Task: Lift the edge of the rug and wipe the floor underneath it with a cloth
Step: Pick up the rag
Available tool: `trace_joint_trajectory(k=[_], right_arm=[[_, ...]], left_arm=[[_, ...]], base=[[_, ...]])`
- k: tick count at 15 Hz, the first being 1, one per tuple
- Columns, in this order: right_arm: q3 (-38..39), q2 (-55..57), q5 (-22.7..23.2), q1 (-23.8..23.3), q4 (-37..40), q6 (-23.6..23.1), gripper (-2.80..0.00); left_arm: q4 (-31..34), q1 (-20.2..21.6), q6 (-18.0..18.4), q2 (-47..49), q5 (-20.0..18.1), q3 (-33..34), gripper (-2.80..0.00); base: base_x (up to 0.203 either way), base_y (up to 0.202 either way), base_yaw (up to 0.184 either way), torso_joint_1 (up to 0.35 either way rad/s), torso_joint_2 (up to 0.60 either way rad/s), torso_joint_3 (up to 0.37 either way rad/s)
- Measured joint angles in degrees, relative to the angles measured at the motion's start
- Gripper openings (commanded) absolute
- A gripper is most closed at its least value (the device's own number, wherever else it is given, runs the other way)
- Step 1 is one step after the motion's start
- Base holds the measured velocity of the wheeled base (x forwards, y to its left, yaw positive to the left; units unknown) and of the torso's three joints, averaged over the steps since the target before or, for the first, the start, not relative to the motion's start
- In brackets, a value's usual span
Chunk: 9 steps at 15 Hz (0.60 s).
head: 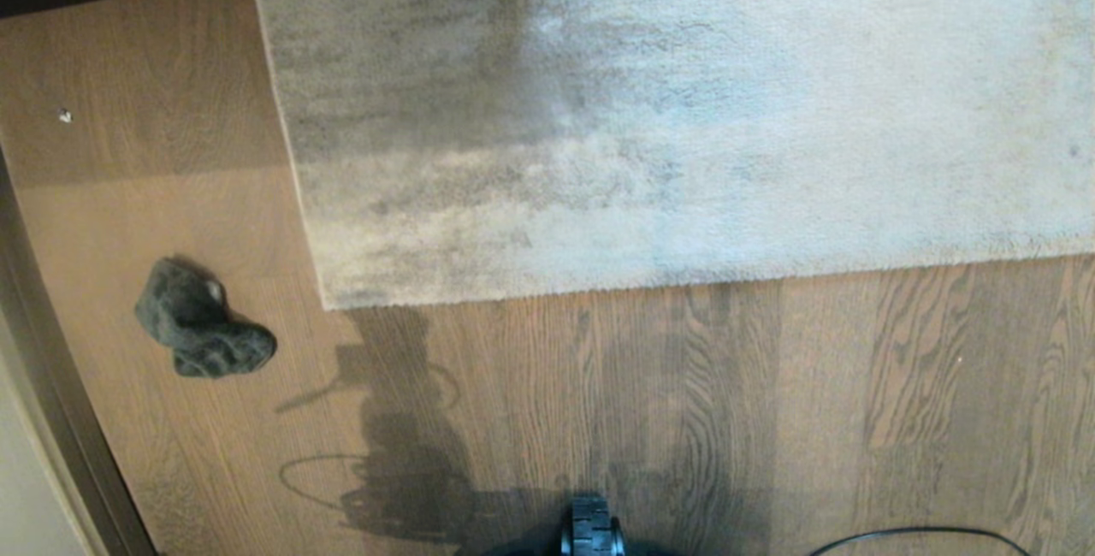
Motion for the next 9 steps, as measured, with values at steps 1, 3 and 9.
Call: trace_joint_trajectory(k=[1, 3, 9], right_arm=[[0.00, 0.00, 0.02, 0.00, -0.01, 0.00, -2.80], [0.00, 0.00, 0.00, 0.00, -0.01, 0.00, -2.80], [0.00, 0.00, 0.00, 0.00, -0.01, 0.00, -2.80]], left_arm=[[0.13, 0.07, -0.01, 0.62, 0.04, -0.01, -2.80], [0.33, 0.07, 0.05, 1.51, 0.06, -0.12, -2.80], [-3.53, -1.22, 0.05, 10.71, 2.49, -6.78, -2.80]], base=[[0.000, 0.000, 0.000, 0.000, 0.00, 0.000], [0.000, 0.000, 0.000, 0.000, 0.00, 0.000], [0.000, 0.000, 0.000, 0.000, 0.00, 0.000]])
